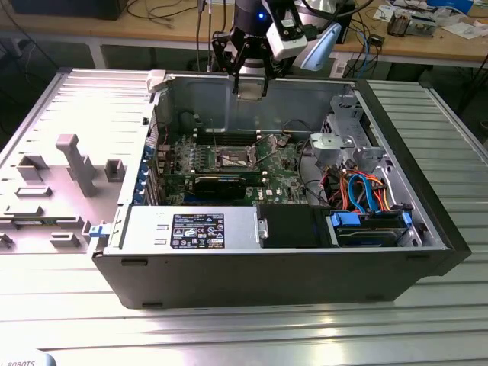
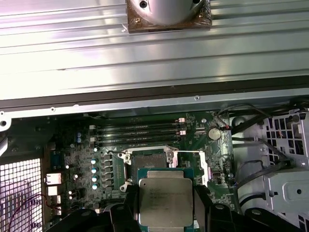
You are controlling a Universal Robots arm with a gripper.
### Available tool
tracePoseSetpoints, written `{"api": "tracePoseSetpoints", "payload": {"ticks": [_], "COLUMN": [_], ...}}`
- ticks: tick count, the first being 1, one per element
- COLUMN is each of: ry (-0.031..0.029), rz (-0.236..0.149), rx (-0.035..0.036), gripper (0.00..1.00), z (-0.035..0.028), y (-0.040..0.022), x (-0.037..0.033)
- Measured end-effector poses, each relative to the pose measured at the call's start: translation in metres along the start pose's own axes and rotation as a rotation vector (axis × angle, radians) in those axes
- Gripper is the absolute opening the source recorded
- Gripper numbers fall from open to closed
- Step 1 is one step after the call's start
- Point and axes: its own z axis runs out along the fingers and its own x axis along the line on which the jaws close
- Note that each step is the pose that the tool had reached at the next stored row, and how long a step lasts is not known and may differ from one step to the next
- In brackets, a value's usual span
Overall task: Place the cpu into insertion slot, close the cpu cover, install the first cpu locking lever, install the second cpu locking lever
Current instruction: 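Place the cpu into insertion slot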
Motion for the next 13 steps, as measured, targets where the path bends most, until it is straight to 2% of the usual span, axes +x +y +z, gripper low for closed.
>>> {"api": "tracePoseSetpoints", "payload": {"ticks": [5,9,13], "ry": [-0.0006,-0.005,-0.0053], "rz": [0.006,0.056,0.059], "rx": [0.0001,-0.0008,-0.001], "gripper": [0.54,0.54,0.54], "z": [0.0,0.0005,0.0006], "y": [0.0,-0.0001,-0.0001], "x": [0.0,0.0,0.0]}}
